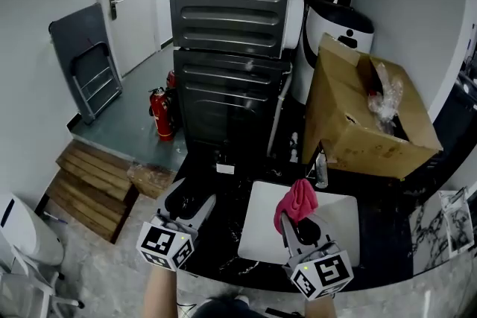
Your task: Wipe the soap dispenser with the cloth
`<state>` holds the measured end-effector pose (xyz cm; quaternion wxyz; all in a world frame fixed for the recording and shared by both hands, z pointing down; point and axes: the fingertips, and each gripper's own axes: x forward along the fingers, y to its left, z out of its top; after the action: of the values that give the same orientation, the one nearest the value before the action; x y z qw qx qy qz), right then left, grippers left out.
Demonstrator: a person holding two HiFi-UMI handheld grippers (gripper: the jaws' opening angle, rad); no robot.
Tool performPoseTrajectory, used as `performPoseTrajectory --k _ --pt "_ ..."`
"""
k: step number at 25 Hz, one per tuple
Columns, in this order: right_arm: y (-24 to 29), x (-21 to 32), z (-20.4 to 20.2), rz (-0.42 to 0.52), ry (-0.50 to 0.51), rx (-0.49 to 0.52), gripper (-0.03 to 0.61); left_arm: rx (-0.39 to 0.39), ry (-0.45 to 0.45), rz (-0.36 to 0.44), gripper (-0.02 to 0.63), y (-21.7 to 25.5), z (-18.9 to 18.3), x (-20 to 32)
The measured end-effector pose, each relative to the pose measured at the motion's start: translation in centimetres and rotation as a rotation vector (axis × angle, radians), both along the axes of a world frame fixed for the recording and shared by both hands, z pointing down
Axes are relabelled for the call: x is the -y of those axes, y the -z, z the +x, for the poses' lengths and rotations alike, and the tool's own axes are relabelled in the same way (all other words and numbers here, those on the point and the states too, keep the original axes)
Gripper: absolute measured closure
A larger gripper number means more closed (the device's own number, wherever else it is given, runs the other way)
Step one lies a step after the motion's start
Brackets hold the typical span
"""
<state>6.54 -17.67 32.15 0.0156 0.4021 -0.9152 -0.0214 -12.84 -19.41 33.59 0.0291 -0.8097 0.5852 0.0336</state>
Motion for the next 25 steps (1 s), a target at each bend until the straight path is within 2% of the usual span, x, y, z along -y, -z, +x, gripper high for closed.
performPoseTrajectory --k 5,8,13,16,21,25 --pt "-1.1 2.9 -1.1 -0.037 -0.024 0.004 0.518 0.074 -0.061 -0.091 0.385 -3.3 -0.6 6.3" --pt "-1.8 4.2 -1.9 -0.069 -0.046 0.002 0.518 0.059 -0.106 -0.149 0.413 -5.5 -1.0 10.2" --pt "-3.4 5.4 -3.3 -0.108 -0.077 -0.036 0.518 0.054 -0.168 -0.22 0.413 -8.9 -0.7 16.1" --pt "-5.0 5.8 -3.6 -0.138 -0.099 -0.067 0.517 0.089 -0.178 -0.235 0.413 -10.8 -0.5 18.7" --pt "-7.0 6.7 -2.8 -0.18 -0.157 -0.09 0.517 0.085 -0.212 -0.239 0.414 -12.1 -0.1 22.3" --pt "-7.6 7.2 -2.7 -0.204 -0.185 -0.104 0.517 0.066 -0.232 -0.212 0.495 -12.0 0.1 23.5"
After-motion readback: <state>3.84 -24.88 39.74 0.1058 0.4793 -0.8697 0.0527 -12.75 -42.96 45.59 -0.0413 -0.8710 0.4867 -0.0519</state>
